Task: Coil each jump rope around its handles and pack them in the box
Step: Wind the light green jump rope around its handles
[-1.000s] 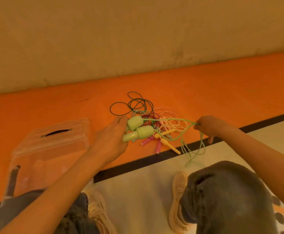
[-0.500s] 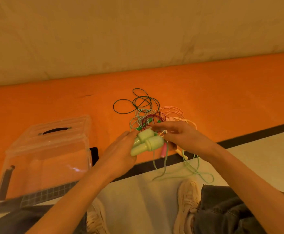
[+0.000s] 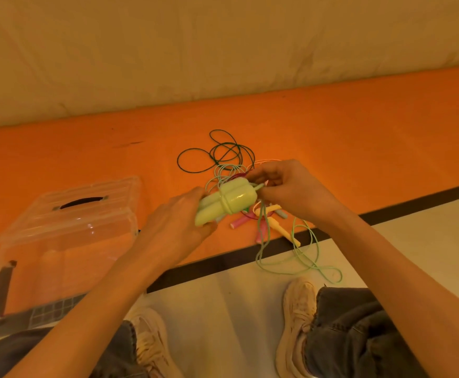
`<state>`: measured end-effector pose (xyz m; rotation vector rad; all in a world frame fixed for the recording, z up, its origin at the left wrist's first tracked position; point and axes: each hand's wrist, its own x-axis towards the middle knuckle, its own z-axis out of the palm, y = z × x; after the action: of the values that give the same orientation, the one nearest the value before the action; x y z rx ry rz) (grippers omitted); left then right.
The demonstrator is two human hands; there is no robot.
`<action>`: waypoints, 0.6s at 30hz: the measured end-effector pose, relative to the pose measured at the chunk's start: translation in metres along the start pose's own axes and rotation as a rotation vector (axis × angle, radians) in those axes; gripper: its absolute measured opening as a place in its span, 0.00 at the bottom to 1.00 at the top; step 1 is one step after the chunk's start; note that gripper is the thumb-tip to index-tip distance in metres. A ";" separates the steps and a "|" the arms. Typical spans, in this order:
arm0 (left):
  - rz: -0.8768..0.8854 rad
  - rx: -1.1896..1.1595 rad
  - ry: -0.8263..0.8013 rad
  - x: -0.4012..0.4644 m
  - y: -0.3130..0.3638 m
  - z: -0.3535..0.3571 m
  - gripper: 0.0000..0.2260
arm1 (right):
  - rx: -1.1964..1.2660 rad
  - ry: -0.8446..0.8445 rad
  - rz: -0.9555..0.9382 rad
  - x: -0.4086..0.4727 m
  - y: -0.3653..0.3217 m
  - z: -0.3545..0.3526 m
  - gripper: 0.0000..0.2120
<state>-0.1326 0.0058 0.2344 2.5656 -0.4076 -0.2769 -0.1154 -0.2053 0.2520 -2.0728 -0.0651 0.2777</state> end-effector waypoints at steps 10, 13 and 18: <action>-0.032 -0.079 0.003 -0.004 0.008 -0.010 0.29 | -0.120 0.028 -0.045 0.001 -0.005 -0.009 0.14; 0.002 -0.098 0.027 -0.005 0.006 -0.010 0.25 | -0.107 -0.018 -0.042 0.000 -0.008 -0.016 0.18; 0.059 -0.061 0.076 -0.004 0.003 -0.008 0.19 | -0.093 -0.071 -0.056 -0.002 -0.009 -0.024 0.17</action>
<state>-0.1351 0.0088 0.2437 2.4911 -0.4394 -0.1673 -0.1116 -0.2217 0.2712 -2.1493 -0.1824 0.3193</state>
